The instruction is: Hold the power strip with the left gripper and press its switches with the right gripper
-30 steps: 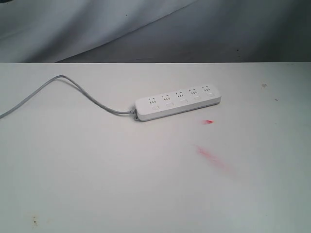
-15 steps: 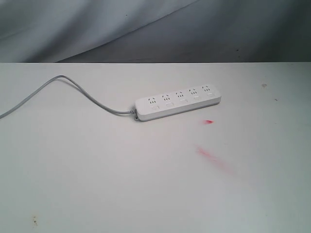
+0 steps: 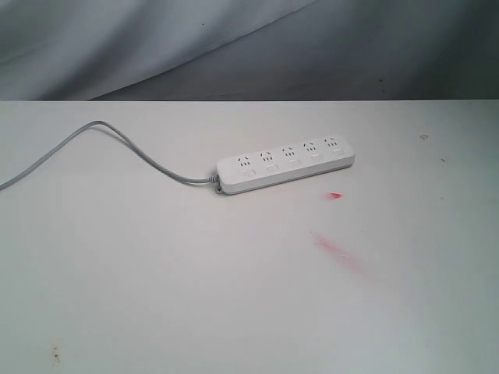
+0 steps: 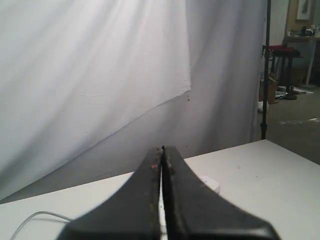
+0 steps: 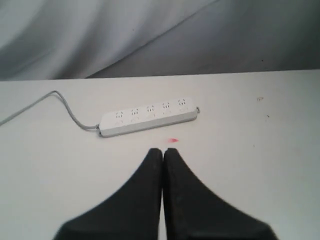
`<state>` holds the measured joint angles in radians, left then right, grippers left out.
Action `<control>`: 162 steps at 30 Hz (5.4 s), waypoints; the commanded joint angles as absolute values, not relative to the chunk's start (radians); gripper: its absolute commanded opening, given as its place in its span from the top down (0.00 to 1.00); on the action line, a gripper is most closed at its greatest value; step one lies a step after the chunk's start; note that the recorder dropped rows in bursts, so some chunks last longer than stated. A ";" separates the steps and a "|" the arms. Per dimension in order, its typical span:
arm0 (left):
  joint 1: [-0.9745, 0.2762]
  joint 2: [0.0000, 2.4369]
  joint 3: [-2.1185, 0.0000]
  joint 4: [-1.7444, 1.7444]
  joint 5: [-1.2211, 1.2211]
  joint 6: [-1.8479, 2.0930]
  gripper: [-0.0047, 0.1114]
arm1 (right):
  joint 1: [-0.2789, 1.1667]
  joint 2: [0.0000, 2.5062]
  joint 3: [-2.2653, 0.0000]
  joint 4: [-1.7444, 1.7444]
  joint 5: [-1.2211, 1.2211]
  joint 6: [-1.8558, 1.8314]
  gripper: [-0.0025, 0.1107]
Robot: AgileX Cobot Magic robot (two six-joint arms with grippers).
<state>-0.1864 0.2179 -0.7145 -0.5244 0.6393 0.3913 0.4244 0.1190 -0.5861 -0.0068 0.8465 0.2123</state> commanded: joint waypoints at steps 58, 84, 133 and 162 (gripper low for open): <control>-0.185 0.152 0.000 -0.453 0.034 0.371 0.96 | 0.418 0.006 0.000 -0.134 0.135 0.215 0.98; -0.185 0.037 0.000 -0.424 0.040 0.383 0.96 | 0.418 0.006 0.000 -0.134 0.135 0.215 0.98; -0.185 0.000 0.000 -0.068 0.138 -0.020 0.96 | 0.418 0.006 0.000 -0.134 0.135 0.215 0.98; -0.185 0.000 0.000 -0.068 0.136 -0.020 0.96 | 0.039 0.000 0.000 -0.145 0.135 0.210 0.98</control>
